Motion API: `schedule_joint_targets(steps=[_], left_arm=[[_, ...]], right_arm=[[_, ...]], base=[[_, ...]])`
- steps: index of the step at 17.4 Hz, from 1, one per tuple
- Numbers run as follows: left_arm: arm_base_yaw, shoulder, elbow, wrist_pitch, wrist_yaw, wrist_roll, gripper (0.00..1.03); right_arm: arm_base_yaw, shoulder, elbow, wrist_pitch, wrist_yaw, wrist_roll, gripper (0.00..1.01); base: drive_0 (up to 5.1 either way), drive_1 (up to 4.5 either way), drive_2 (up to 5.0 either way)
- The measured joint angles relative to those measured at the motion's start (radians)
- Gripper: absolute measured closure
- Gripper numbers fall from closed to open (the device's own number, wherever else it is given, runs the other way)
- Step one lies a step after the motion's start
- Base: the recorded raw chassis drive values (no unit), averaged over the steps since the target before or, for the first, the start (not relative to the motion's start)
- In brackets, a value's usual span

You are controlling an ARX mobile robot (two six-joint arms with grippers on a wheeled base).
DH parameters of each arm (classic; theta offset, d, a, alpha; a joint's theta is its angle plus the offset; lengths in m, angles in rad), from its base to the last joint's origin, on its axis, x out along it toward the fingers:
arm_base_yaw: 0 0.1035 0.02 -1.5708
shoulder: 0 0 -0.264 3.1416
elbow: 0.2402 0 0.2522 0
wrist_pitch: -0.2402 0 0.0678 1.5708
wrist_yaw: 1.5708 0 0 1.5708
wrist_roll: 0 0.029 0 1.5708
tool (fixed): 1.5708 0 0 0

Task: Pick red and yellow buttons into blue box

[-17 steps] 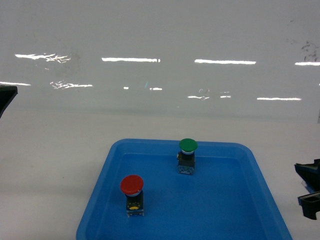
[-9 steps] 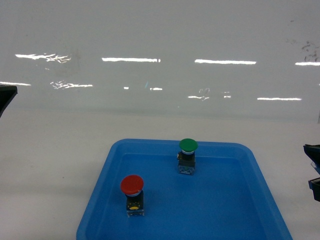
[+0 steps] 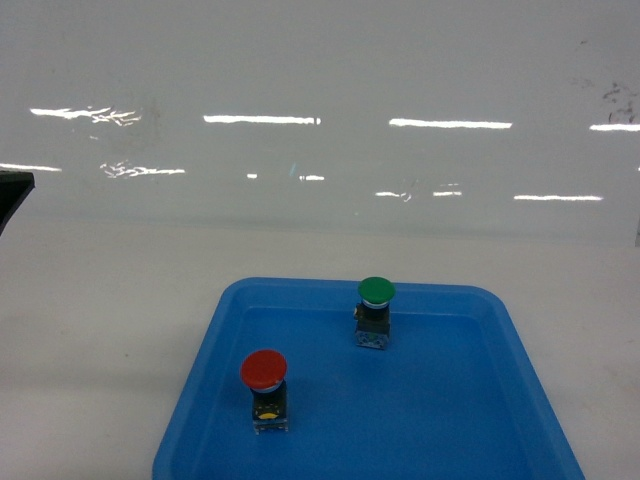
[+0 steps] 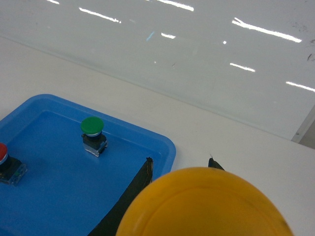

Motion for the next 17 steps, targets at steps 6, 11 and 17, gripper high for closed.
schedule_joint_targets(steps=[6,11,17], left_arm=[[0.000,0.000,0.000,0.000,0.000,0.000,0.05],[0.000,0.000,0.000,0.000,0.000,0.000,0.05],[-0.031,0.009,0.056,-0.141,0.007,0.023,0.05]], right_arm=[[-0.014,-0.091,-0.055,-0.074,0.026,-0.019,0.73],[-0.036,-0.130,-0.056,-0.081,0.044,-0.039,0.73],[-0.040,-0.127,-0.056,-0.084,0.050,-0.045,0.73]], base=[[0.0,0.00,0.0],[0.0,0.00,0.0],[0.0,0.00,0.0]])
